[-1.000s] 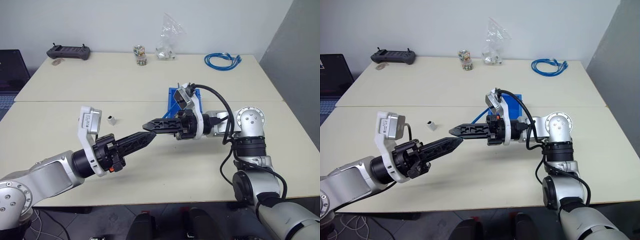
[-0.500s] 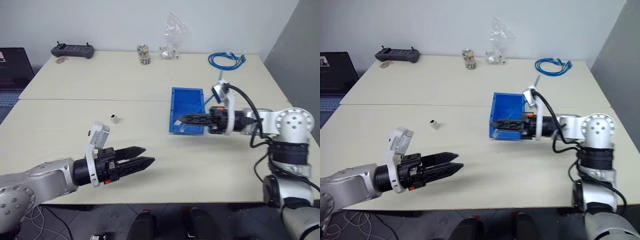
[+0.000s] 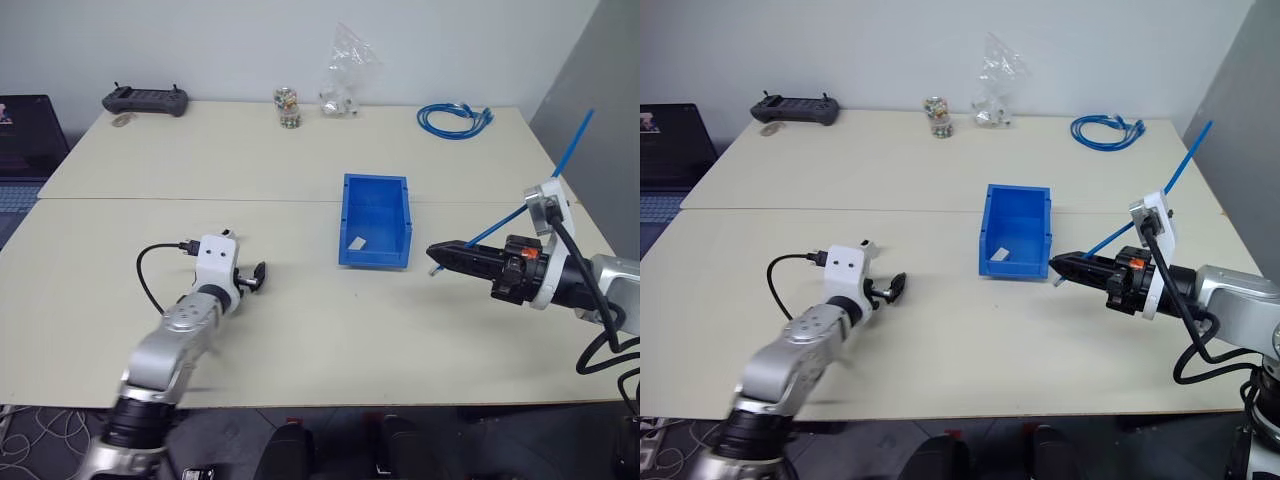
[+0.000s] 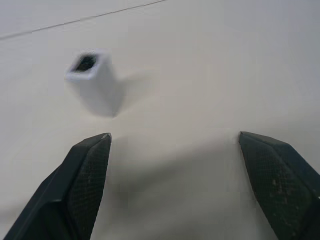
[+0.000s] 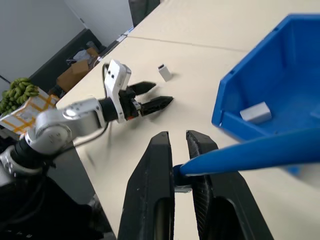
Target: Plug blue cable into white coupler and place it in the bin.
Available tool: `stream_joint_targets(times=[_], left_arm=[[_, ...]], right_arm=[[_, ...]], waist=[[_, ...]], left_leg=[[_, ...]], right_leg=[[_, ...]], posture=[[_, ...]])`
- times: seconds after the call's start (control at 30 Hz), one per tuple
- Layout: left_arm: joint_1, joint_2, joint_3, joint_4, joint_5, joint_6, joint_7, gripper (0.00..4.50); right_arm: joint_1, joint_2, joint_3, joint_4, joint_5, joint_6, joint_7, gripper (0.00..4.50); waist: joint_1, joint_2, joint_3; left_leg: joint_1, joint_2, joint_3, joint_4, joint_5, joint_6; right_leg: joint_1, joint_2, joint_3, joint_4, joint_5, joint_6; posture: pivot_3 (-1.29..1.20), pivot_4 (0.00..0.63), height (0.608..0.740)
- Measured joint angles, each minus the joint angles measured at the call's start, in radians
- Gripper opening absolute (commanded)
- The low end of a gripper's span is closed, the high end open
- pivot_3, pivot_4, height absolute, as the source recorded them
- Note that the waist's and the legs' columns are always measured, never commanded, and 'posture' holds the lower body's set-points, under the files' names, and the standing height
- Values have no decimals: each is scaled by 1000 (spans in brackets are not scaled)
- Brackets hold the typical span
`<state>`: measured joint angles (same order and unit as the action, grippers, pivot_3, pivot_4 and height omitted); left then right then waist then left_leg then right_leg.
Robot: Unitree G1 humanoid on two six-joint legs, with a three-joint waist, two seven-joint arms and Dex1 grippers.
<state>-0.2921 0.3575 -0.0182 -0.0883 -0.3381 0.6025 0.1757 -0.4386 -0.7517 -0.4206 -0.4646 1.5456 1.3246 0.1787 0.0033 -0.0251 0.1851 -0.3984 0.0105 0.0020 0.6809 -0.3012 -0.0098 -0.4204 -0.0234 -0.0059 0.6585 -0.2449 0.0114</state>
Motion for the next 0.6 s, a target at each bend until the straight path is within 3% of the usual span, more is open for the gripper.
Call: stream_joint_targets(times=[0.13,0.27,0.5,0.6], left_arm=[[-132,-228,48,163,82,-51,200,4233],[-278,-355,132,413,135,-203,331,4233],[-457,-403,256,736,152,-440,424,4233],[-507,-396,300,832,150,-519,423,3751]], right_arm=[[-19,-45,49,26,34,-45,-28,367],[-69,-89,90,77,48,-67,-29,367],[-106,-126,140,119,50,-75,-7,367],[-106,-142,149,121,52,-76,-3,367]], waist=[[21,-2,-1],[22,2,-4],[21,7,-7],[21,7,-7]], left_leg=[[0,-3,-1,1,4,7],[2,-5,1,1,8,13],[6,-5,1,0,8,13],[6,-4,0,0,8,13]], right_leg=[[2,0,-1,-1,2,3],[4,1,-2,-1,4,8],[10,1,-3,-4,4,9],[10,1,-4,-4,4,9]], posture=[[0,150,740],[0,150,740],[0,150,740],[0,150,740]])
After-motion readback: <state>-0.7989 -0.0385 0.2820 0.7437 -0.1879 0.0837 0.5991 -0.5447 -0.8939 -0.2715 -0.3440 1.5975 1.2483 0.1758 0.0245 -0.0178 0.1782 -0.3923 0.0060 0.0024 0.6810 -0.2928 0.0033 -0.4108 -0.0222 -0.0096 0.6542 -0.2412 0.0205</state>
